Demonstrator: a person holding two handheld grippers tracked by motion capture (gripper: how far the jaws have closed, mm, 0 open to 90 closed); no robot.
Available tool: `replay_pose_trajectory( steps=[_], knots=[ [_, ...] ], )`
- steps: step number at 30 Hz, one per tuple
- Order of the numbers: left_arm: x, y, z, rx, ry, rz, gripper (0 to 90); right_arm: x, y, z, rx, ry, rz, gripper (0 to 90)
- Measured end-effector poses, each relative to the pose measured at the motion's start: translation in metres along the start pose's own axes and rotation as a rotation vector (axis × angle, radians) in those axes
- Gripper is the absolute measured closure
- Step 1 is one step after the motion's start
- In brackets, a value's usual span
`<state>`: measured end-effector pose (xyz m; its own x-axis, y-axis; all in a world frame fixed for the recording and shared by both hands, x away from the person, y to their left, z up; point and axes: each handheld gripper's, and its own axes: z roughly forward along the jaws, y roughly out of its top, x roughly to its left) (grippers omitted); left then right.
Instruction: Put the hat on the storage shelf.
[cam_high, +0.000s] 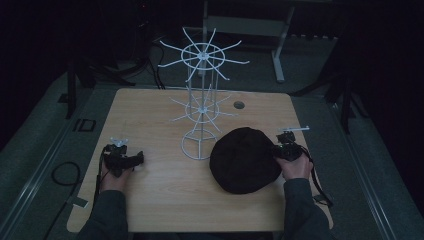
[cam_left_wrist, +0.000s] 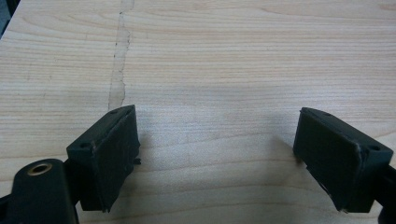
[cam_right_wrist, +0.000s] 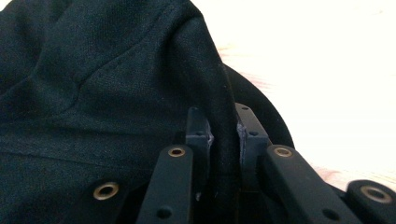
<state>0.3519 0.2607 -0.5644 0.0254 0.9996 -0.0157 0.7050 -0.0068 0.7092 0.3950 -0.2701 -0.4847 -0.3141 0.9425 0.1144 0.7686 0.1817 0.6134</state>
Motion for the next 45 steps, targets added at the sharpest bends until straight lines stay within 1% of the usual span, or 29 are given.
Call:
replay_pose_trajectory(
  steps=[1,2,8,12,13,18,20,30,35,37,45],
  knots=[
    [0.000,0.000,0.000,0.000,0.000,0.000,15.1,-0.003,0.001,-0.002,-0.005,0.010,0.010,79.0],
    [0.000,0.000,0.000,0.000,0.000,0.000,15.1,-0.009,0.002,-0.006,-0.018,0.031,0.037,78.9],
    [0.000,0.000,0.000,0.000,0.000,0.000,15.1,-0.026,0.007,-0.016,-0.046,0.061,0.084,78.8],
    [0.000,0.000,0.000,0.000,0.000,0.000,15.1,-0.037,0.008,-0.022,-0.065,0.091,0.116,78.8],
    [0.000,0.000,0.000,0.000,0.000,0.000,15.1,-0.037,0.008,-0.022,-0.065,0.091,0.116,78.8],
    [0.000,0.000,0.000,0.000,0.000,0.000,15.1,-0.046,0.009,-0.031,-0.095,0.104,0.149,78.8],
    [0.000,0.000,0.000,0.000,0.000,0.000,15.1,-0.049,0.010,-0.034,-0.104,0.116,0.163,78.8],
    [0.000,0.000,0.000,0.000,0.000,0.000,15.1,-0.065,0.015,-0.047,-0.146,0.147,0.215,78.8],
    [0.000,0.000,0.000,0.000,0.000,0.000,15.1,-0.072,0.017,-0.053,-0.166,0.150,0.241,78.8],
    [0.000,0.000,0.000,0.000,0.000,0.000,15.1,-0.073,0.018,-0.056,-0.169,0.152,0.249,78.8],
    [0.000,0.000,0.000,0.001,0.000,0.000,15.1,-0.075,0.022,-0.062,-0.177,0.158,0.250,78.7]
  ],
)
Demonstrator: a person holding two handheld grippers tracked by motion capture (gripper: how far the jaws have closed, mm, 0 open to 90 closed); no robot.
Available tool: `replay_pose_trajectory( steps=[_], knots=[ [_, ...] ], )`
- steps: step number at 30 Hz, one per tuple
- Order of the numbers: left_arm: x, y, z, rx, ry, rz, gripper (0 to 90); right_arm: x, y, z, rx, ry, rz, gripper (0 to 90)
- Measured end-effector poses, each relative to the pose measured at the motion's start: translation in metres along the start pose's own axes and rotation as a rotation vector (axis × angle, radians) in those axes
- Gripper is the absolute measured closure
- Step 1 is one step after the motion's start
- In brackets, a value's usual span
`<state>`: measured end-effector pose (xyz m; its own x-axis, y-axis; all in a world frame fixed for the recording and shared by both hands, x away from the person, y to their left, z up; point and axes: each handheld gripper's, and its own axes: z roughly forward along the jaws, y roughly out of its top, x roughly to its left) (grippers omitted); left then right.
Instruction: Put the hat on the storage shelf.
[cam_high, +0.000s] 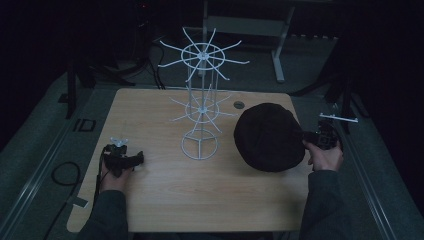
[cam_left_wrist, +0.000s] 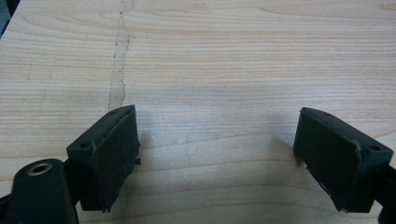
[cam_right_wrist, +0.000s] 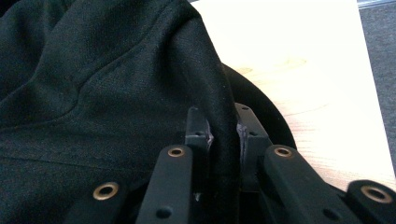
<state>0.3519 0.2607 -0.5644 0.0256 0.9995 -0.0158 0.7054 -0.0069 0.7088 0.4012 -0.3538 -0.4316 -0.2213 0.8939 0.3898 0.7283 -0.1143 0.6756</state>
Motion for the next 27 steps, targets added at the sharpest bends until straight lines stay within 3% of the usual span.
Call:
replay_pose_trajectory(
  steps=[27],
  knots=[
    [0.000,0.000,0.000,0.001,0.000,0.000,15.1,0.006,0.028,-0.018,-0.043,0.043,0.019,78.7]
  ],
)
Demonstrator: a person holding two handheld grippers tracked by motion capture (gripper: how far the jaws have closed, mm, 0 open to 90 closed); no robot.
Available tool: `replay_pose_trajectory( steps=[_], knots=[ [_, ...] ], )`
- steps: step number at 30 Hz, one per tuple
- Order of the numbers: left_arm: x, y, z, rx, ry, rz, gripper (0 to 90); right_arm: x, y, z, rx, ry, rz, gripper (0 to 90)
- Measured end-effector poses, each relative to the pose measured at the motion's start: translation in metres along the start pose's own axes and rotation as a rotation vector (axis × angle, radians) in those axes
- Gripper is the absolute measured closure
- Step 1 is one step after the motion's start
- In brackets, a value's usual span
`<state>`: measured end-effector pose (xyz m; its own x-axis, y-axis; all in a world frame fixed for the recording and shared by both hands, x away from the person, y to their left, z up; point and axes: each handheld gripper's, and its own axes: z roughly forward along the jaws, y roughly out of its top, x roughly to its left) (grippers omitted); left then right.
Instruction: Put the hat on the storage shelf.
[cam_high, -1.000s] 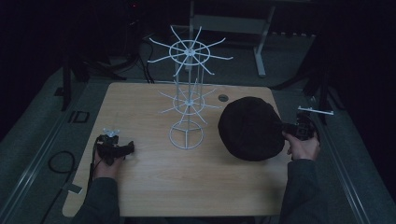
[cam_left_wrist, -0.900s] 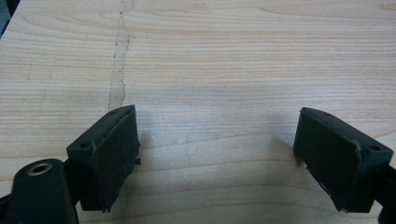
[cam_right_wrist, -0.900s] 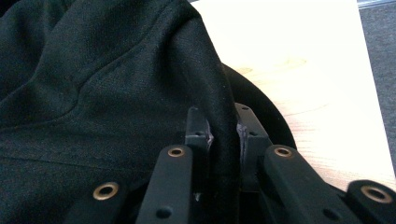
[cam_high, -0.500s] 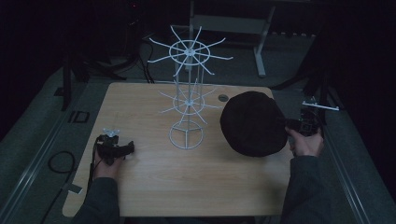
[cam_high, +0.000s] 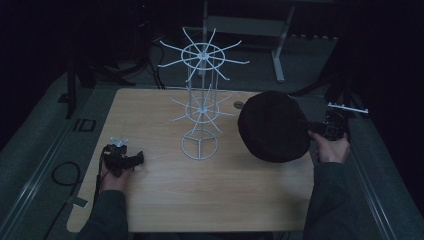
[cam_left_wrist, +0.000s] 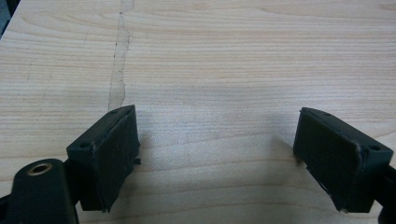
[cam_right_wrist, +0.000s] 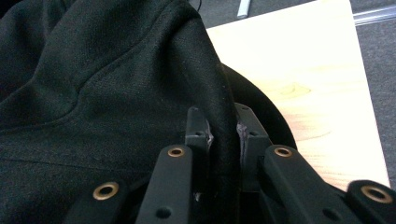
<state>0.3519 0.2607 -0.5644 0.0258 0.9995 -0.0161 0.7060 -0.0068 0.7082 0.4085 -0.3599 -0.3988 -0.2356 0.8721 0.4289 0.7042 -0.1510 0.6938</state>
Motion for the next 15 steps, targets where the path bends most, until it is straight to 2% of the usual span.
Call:
replay_pose_trajectory(
  steps=[15],
  knots=[
    [0.000,0.000,0.000,0.001,0.000,0.001,15.1,0.008,0.011,0.003,-0.005,0.008,-0.002,78.6]
  ],
)
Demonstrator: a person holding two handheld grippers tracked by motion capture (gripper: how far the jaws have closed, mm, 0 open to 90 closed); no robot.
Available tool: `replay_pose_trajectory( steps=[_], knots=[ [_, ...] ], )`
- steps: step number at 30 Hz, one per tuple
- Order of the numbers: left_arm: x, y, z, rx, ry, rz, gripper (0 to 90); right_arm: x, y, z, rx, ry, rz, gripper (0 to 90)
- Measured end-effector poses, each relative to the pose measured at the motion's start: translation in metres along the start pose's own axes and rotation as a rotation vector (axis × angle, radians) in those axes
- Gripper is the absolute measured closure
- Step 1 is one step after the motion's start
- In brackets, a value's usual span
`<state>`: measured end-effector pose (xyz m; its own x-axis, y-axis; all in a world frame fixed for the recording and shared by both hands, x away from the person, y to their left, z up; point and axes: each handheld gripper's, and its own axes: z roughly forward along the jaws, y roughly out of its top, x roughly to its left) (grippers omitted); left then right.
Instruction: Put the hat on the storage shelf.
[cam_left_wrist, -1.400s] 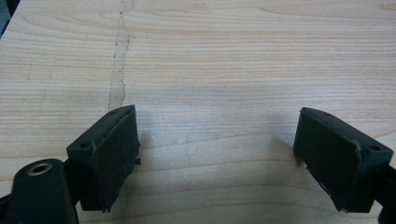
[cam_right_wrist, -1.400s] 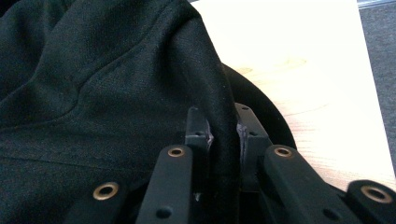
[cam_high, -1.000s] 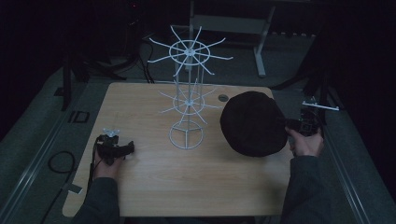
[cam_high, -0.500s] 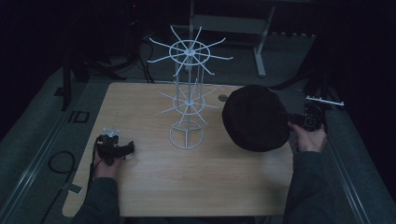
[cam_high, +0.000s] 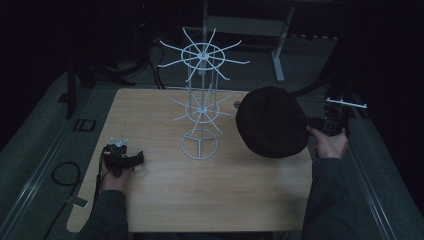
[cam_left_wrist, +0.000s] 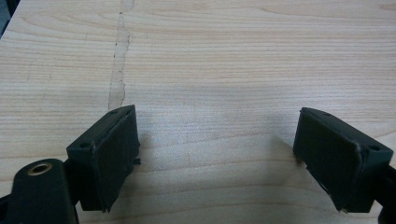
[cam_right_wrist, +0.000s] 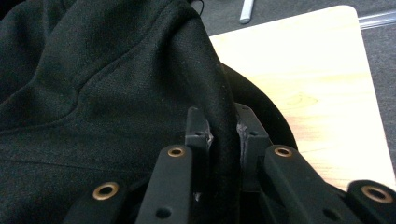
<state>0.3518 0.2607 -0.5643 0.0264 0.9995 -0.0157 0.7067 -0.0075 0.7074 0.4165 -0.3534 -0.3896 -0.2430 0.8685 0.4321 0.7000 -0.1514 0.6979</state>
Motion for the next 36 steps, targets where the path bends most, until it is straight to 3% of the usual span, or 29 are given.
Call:
replay_pose_trajectory(
  steps=[23,36],
  knots=[
    [0.000,0.000,0.000,-0.001,-0.001,0.000,15.1,0.022,0.024,0.003,-0.020,0.057,0.008,78.5],
    [0.000,0.000,0.000,0.000,-0.001,0.002,15.2,0.029,0.045,-0.007,-0.046,0.098,0.028,78.5]
  ],
)
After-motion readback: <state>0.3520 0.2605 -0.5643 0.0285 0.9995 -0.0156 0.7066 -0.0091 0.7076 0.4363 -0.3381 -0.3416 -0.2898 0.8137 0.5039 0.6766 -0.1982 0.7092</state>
